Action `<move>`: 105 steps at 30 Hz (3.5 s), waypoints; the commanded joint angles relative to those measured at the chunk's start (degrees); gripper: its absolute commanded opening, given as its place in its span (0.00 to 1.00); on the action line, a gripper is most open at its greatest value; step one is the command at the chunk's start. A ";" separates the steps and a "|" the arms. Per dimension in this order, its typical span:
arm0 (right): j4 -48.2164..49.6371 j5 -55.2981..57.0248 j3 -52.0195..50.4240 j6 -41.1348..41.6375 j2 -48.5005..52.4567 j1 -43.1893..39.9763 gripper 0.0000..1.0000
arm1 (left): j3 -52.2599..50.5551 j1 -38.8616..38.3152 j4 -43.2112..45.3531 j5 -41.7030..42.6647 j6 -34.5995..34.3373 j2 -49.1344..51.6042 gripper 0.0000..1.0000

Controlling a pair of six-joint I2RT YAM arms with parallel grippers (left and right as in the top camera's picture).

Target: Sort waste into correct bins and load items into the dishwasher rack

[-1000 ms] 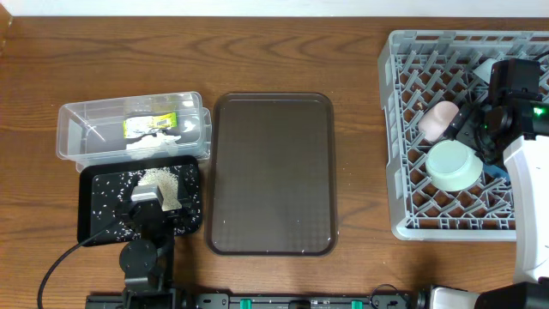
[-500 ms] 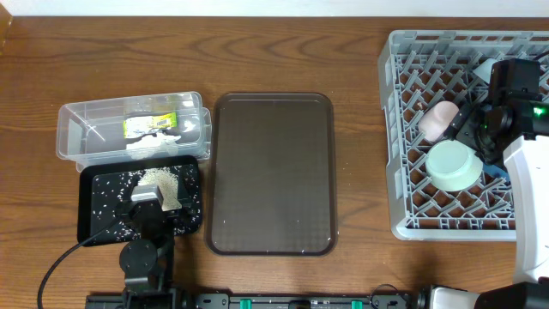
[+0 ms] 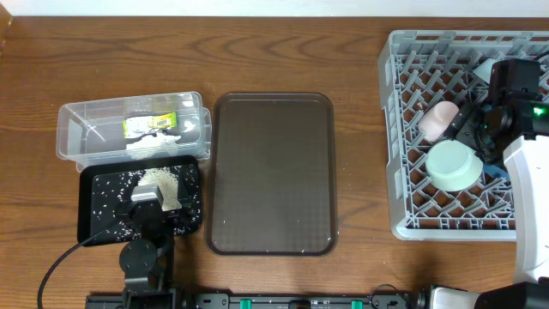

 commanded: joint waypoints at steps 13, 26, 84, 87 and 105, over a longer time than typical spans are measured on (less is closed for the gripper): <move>27.85 -9.51 -25.86 2.34 -24.55 0.09 0.99 | -1.64 0.33 -1.38 -0.28 0.37 -0.39 0.92; 62.49 -14.05 -63.32 -7.10 -56.98 7.17 0.99 | -1.64 0.33 -1.38 -0.31 0.39 -0.39 0.93; 61.79 -16.33 -78.82 -15.26 -84.17 7.67 0.99 | -1.64 0.33 -1.38 -0.28 0.37 -0.39 0.93; 61.79 -16.33 -78.82 -15.26 -84.17 7.67 0.99 | -1.64 0.33 -1.38 -0.28 0.37 -0.39 0.93; 61.79 -16.33 -78.82 -15.26 -84.17 7.67 0.99 | -1.64 0.33 -1.38 -0.28 0.37 -0.39 0.93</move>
